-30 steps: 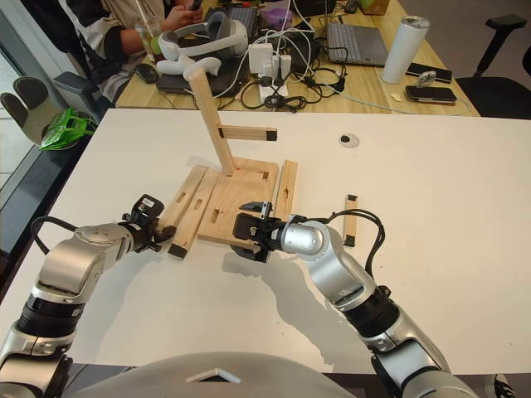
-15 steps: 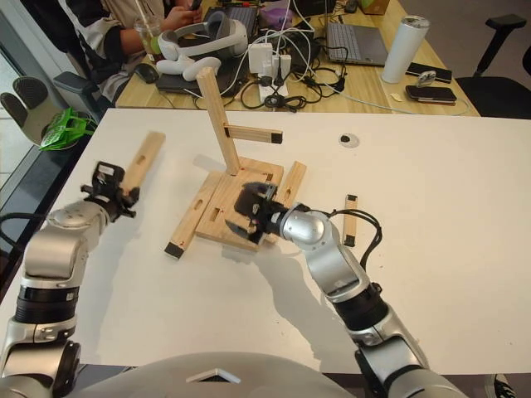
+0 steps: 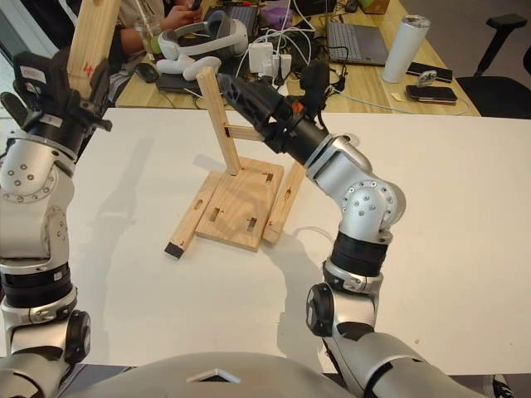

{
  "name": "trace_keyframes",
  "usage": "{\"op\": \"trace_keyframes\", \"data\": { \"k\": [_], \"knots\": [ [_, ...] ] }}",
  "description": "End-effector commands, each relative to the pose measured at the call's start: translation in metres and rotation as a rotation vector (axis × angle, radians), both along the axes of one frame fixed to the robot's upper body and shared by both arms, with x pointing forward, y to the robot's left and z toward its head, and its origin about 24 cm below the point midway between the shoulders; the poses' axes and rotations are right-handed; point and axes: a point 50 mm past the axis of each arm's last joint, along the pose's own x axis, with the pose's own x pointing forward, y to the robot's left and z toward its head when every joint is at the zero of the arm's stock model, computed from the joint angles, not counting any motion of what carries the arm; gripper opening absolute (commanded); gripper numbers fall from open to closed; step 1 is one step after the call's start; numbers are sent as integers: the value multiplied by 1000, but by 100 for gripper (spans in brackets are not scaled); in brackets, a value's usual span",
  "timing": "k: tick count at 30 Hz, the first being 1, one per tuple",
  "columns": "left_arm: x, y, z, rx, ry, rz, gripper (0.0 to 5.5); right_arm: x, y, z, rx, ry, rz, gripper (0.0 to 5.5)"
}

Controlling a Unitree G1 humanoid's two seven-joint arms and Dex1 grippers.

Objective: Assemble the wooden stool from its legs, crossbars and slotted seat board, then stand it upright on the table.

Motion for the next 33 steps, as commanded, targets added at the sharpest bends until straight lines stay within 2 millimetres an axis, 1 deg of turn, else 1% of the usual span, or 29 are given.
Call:
{"op": "trace_keyframes", "data": {
  "k": [1, 5, 8, 12, 17, 20, 23, 33],
  "knots": [
    [-16, -29, 11, 53, -47, -210, 202, 3, -18, 31, 197, -29, 31, 454],
    [-26, -45, 4, 100, -23, -322, 202, 7, -43, 54, 328, -61, 29, 454],
    [-28, -55, 1, 99, -5, -373, 202, 12, -51, 58, 333, -43, 22, 454],
    [-33, -68, -5, 111, 10, -437, 202, 19, -48, 65, 340, -26, 49, 454],
    [-36, -77, -8, 135, 16, -482, 202, 25, -39, 64, 323, -4, 71, 454],
    [-36, -80, -11, 143, 24, -493, 202, 29, -36, 63, 311, 11, 71, 412],
    [-34, -77, -12, 143, 29, -477, 202, 29, -36, 62, 299, 18, 64, 368],
    [-28, -68, -11, 163, 26, -443, 202, 32, -43, 61, 285, 18, 8, 212]
  ]
}}
